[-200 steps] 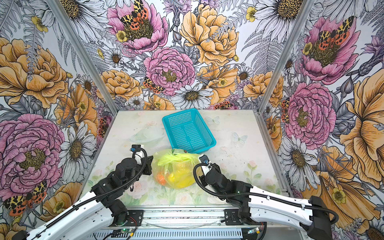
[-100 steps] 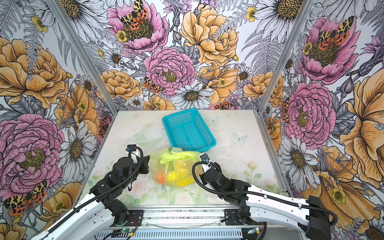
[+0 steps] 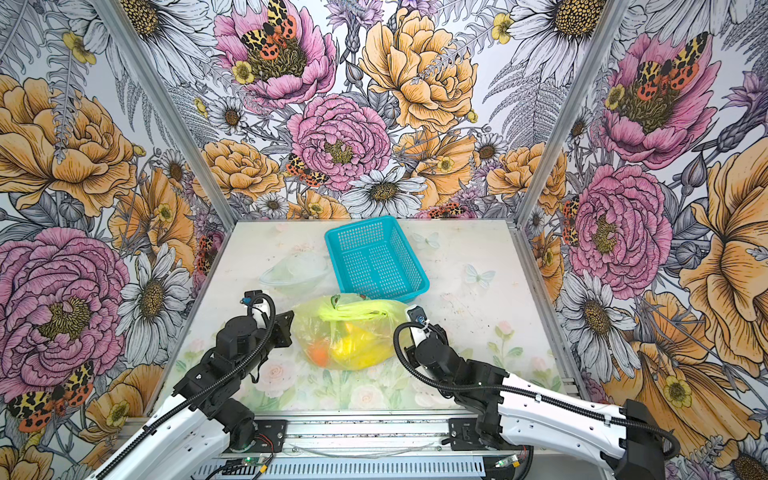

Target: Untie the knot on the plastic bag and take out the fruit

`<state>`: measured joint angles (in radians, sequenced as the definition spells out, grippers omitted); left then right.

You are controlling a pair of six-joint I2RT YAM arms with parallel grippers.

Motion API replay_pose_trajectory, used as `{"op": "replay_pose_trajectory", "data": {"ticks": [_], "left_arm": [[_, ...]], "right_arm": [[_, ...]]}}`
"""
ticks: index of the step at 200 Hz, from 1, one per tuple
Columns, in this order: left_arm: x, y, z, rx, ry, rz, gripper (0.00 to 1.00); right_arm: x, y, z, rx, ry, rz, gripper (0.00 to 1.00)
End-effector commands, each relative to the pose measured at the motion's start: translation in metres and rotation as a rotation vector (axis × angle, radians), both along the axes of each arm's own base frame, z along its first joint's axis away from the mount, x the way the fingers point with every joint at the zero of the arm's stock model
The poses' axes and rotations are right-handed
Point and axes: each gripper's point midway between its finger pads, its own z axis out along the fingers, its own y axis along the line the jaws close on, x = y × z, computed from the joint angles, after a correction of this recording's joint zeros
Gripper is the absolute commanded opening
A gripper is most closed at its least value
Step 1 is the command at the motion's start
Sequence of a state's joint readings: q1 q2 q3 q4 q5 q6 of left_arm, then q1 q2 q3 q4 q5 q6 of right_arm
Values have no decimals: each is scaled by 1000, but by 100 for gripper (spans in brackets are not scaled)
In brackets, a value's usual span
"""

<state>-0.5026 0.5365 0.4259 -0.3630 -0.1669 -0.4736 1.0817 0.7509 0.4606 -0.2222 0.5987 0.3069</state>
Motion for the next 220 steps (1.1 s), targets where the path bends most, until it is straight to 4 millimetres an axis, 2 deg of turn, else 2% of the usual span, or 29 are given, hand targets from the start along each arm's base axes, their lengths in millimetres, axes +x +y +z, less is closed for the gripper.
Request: {"op": "replay_pose_trajectory", "data": {"ticks": [1,52,82,132,220], "left_arm": [[1,6,3,-30,-21,26,0],[-1,17,6,-59,-34,69,0],[-3,21,7,-80,-43,73,0],[0,24,4,-95,-34,82,0],[2,29,4,-116,-34,98,0]], "right_arm": [[6,-9,9,53,-30,-58,0],[16,-29,11,94,-58,-167,0],[14,-32,15,174,-96,-162,0],[-1,-5,27,399,-158,22,0],[-2,-6,28,494,-192,19,0]]}}
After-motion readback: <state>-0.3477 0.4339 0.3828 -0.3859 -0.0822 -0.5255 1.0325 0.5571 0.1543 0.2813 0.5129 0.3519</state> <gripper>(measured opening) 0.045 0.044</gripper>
